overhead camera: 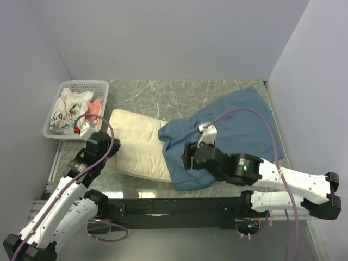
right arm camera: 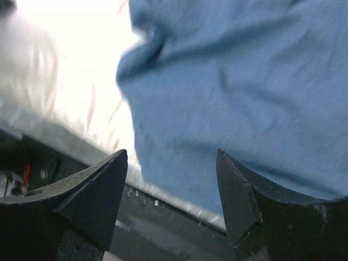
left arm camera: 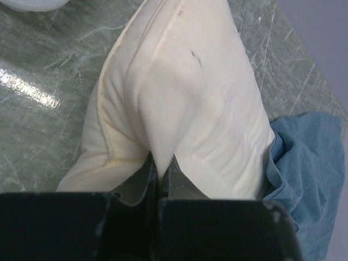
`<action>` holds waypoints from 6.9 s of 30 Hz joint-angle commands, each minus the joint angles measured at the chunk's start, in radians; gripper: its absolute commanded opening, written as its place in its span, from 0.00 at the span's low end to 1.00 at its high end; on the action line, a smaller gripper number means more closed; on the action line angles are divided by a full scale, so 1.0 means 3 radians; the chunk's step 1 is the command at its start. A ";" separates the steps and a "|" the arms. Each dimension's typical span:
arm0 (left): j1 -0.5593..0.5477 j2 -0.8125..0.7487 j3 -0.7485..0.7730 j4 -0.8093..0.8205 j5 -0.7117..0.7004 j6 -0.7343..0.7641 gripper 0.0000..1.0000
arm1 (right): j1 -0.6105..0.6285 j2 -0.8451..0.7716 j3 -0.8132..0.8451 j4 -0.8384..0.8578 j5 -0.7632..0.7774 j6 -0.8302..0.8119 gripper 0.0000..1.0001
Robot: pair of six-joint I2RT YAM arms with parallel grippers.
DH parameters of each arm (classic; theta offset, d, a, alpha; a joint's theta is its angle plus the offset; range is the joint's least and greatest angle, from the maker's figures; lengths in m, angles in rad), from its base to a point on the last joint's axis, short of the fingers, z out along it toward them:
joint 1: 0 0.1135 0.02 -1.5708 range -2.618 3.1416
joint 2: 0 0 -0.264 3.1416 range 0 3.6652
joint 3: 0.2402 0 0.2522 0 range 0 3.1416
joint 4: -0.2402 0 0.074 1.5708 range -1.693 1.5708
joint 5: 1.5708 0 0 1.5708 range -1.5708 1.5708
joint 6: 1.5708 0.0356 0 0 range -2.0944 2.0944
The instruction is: Put the pillow into the pillowcase
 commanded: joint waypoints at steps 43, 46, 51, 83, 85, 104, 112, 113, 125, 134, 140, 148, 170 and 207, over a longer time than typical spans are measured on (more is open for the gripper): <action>-0.0184 -0.0098 0.1268 -0.0156 0.1486 0.1048 0.94 | -0.0975 0.1491 0.2390 0.0135 -0.1037 -0.1232 0.00; -0.0184 -0.0006 0.1289 0.0140 0.1465 0.1237 0.98 | -0.1134 0.1644 0.2088 0.0426 -0.1263 -0.1202 0.00; -0.0347 0.0628 0.1294 0.0345 0.1353 0.1769 0.96 | -0.1349 0.1727 0.1842 0.0672 -0.1458 -0.1110 0.00; -0.2281 0.2796 0.1207 0.0340 -0.2998 0.2046 1.00 | -0.1902 0.1886 0.2430 0.0304 -0.2179 -0.1013 0.00; -0.2276 0.2908 0.1172 0.0487 -0.3085 0.2147 0.99 | -0.1902 0.1850 0.2435 0.0289 -0.2174 -0.1018 0.00; -0.1760 0.2249 0.3303 -0.0887 -0.0305 0.1852 0.01 | -0.1805 0.1308 0.2695 0.0033 -0.1918 -0.1109 0.12; -0.1146 0.1897 0.2391 -0.0126 0.0803 0.1346 0.01 | -0.1253 0.0889 0.2058 0.0247 -0.1243 -0.1120 0.31; -0.1065 0.1866 0.2282 -0.0049 0.0866 0.1320 0.01 | -0.1232 0.0838 0.1981 0.0258 -0.1183 -0.1105 0.37; -0.0772 0.1968 0.2122 0.0115 0.1255 0.1325 0.01 | -0.1084 0.0137 0.0590 0.0830 -0.0298 -0.0951 0.84; -0.0721 0.2162 0.2388 0.0079 0.1378 0.1330 0.01 | -0.1164 0.0391 0.0199 0.1174 -0.0184 -0.0946 0.88; -0.0517 0.2218 0.2695 0.0242 0.1674 0.0866 0.01 | -0.1641 0.0893 0.0976 0.0904 -0.0848 -0.1023 0.07; -0.0232 0.2244 0.2508 0.0881 0.2129 -0.0086 0.01 | -0.0358 0.1277 0.1082 0.0650 -0.0655 -0.0726 0.00; -0.0276 0.1744 0.2634 0.0555 0.1175 -0.0812 0.01 | -0.0295 0.0530 0.2979 -0.0600 -0.0967 -0.1099 0.03; 0.0250 0.1274 0.2062 -0.0478 -0.0283 0.0885 0.99 | -0.1543 0.2571 0.1387 0.0673 -0.1872 -0.0920 0.00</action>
